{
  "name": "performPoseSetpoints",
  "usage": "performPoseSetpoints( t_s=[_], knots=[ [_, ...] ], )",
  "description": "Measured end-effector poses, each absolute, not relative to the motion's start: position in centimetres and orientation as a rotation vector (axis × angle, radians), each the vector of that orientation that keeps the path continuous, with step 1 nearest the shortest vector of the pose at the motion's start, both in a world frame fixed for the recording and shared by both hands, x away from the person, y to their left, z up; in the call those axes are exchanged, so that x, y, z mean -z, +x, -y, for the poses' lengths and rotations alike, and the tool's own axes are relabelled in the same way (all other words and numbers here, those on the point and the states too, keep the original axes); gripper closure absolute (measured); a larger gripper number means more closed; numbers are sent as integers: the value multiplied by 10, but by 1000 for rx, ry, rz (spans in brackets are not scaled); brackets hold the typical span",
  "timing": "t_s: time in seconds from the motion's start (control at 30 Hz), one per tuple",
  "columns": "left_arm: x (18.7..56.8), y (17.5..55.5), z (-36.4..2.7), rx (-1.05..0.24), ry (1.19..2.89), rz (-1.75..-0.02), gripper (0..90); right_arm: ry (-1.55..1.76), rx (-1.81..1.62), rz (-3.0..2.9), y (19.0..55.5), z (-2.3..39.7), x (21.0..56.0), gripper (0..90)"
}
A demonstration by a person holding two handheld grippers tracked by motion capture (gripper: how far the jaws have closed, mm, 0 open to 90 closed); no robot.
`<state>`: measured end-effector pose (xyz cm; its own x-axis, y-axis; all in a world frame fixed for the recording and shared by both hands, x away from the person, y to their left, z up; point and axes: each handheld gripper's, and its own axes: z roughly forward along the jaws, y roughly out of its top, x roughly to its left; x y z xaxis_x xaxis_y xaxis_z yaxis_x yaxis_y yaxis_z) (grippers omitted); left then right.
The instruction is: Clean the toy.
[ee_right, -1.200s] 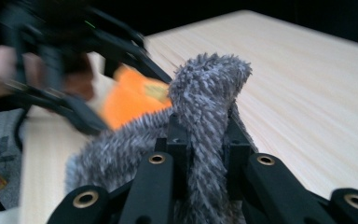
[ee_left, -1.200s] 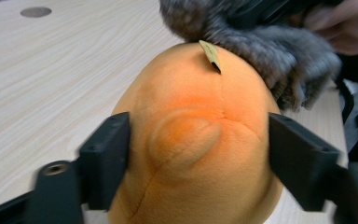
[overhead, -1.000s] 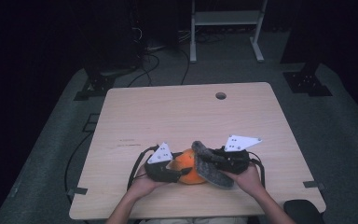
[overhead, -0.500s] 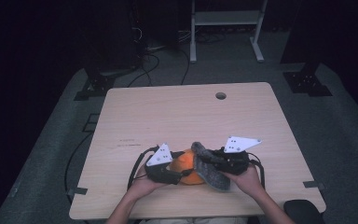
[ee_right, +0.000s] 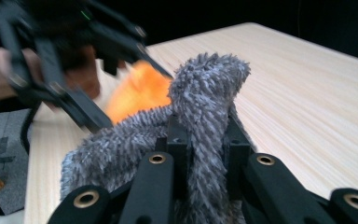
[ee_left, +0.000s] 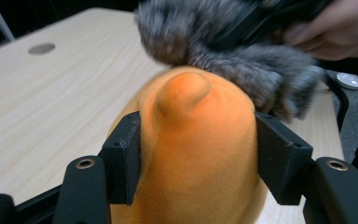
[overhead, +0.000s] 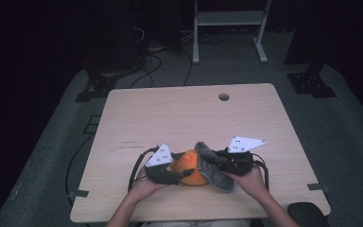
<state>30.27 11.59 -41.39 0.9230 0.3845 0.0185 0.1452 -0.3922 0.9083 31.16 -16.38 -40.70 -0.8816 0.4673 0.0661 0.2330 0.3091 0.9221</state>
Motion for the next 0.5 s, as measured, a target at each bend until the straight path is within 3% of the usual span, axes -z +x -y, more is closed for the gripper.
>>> performPoseSetpoints(
  t_s=[0.23,0.5],
  knots=[
    [413,302,-112,-286,2000,-371,378,541,-1678,-2345,300,152,398,773],
    [421,313,-120,-193,1979,-459,169,629,-1619,-2369,311,160,410,773]
  ],
)
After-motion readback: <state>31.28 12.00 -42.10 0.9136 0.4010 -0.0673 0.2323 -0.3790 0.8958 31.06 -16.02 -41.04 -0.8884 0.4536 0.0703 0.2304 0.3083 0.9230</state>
